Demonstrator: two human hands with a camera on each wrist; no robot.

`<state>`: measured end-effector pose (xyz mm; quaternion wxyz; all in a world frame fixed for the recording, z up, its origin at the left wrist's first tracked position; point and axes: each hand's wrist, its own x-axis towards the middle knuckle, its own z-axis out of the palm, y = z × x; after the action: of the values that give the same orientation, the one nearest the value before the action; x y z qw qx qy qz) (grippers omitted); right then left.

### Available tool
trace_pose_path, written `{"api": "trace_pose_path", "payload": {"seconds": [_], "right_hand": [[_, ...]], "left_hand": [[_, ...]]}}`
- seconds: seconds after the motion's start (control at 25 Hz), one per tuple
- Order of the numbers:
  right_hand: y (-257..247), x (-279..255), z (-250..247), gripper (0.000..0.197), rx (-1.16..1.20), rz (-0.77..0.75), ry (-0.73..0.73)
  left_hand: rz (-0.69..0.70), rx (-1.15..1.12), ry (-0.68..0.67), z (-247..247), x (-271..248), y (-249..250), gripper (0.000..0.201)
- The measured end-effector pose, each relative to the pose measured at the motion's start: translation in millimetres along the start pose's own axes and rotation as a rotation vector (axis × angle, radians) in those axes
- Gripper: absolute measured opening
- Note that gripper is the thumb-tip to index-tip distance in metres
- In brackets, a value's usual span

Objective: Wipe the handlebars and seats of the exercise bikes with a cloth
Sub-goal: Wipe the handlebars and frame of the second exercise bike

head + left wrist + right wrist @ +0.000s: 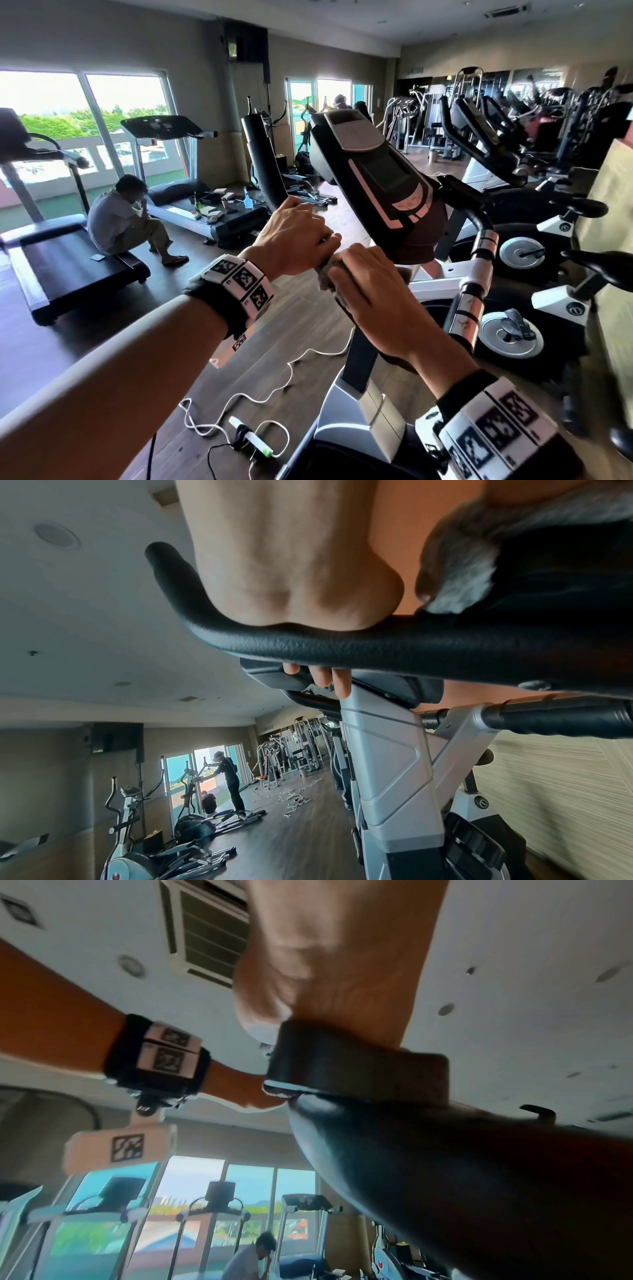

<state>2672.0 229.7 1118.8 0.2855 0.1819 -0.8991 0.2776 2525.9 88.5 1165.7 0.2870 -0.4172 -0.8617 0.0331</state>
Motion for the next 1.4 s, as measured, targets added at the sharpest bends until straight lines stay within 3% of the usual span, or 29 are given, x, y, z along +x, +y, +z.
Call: {"api": "trace_pose_path", "payload": {"seconds": [0.08,0.2,0.32,0.48,0.6,0.8,0.92,1.08,1.24,1.4], "right_hand": [[-2,4,1,0.033,-0.034,0.048,0.021],[4,1,0,0.028,-0.029,-0.032,-0.007],[4,2,-3,0.033,-0.019,0.029,0.001],[8,-5,-2,0.028,-0.006,-0.112,-0.027],[14,2,-6,0.030,0.015,0.037,-0.003],[17,-3,-7,0.034,-0.018,-0.084,-0.071],[20,6,-10,0.032,0.014,0.033,-0.036],[3,-9,-8,0.030,-0.079,-0.138,-0.021],[8,-6,-5,0.050,-0.068,-0.014,0.031],[13,-54,-6,0.061,-0.029,0.022,-0.027]], "left_hand": [[0.003,0.005,0.006,0,1,-1,0.062],[0.025,0.003,0.024,2,1,-2,0.054],[0.021,0.015,0.028,2,3,-4,0.057],[0.027,0.014,0.018,2,4,-5,0.054],[0.024,0.008,0.014,2,5,-4,0.053],[0.028,-0.012,0.024,1,5,-5,0.054],[0.023,-0.015,0.011,0,4,-4,0.053],[0.014,0.007,-0.008,-2,5,-3,0.053],[-0.004,0.027,-0.047,0,3,-4,0.067],[-0.005,-0.005,-0.007,2,0,-2,0.065]]}}
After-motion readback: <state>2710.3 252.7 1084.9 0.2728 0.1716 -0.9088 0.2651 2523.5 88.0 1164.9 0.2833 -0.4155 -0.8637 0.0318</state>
